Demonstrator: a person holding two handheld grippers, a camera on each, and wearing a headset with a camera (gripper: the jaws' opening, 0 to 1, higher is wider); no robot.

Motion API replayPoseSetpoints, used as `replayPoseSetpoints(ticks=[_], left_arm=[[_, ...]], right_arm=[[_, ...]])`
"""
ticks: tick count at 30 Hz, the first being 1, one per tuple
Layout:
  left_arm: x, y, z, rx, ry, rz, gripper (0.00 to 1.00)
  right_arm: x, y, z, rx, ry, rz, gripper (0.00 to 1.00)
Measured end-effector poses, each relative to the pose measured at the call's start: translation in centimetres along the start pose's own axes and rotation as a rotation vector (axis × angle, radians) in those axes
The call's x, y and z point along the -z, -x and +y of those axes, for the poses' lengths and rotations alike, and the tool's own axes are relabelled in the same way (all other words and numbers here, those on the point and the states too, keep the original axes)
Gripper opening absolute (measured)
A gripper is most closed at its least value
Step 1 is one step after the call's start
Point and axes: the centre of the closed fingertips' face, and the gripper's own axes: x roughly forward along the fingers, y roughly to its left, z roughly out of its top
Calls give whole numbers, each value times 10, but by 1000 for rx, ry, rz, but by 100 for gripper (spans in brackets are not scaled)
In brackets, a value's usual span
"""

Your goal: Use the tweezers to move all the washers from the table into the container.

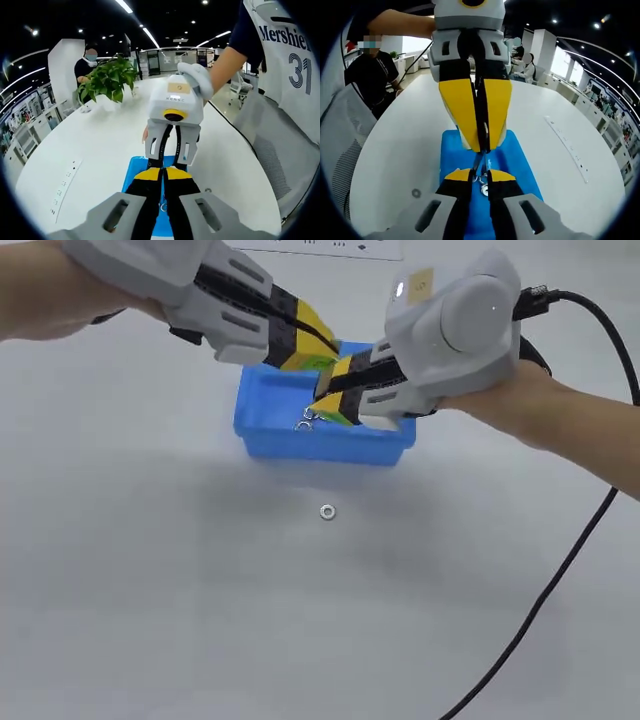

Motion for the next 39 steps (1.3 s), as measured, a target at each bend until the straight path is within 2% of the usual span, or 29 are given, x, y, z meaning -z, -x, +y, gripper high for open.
replayPoseSetpoints(ticks=[4, 9, 13, 16, 19, 24, 31, 34, 39], left_arm=[[-10, 6, -4, -7, -10, -14, 5], [-28, 16, -16, -12, -35, -34, 5], [-42, 22, -30, -10, -61, -50, 5], [-52, 26, -46, 1, -83, -53, 5], [-57, 28, -60, 10, -86, -64, 5], [-52, 23, -80, 28, -56, -83, 5], [-36, 9, -102, 38, 18, -94, 5], [-29, 7, -108, 44, 38, -87, 5], [-18, 1, -111, 41, 72, -82, 5]], right_arm=[[-8, 9, 2, 12, -2, -16, 12], [-22, 26, 9, 31, 16, -43, 12], [-31, 37, 20, 37, 27, -59, 12], [-36, 45, 32, 39, 41, -64, 12], [-39, 51, 43, 39, 29, -74, 12], [-29, 55, 71, 13, 28, -61, 12], [-9, 49, 95, -17, -5, -30, 12], [-4, 46, 102, -34, -19, -27, 12], [8, 38, 108, -48, -43, -12, 12]])
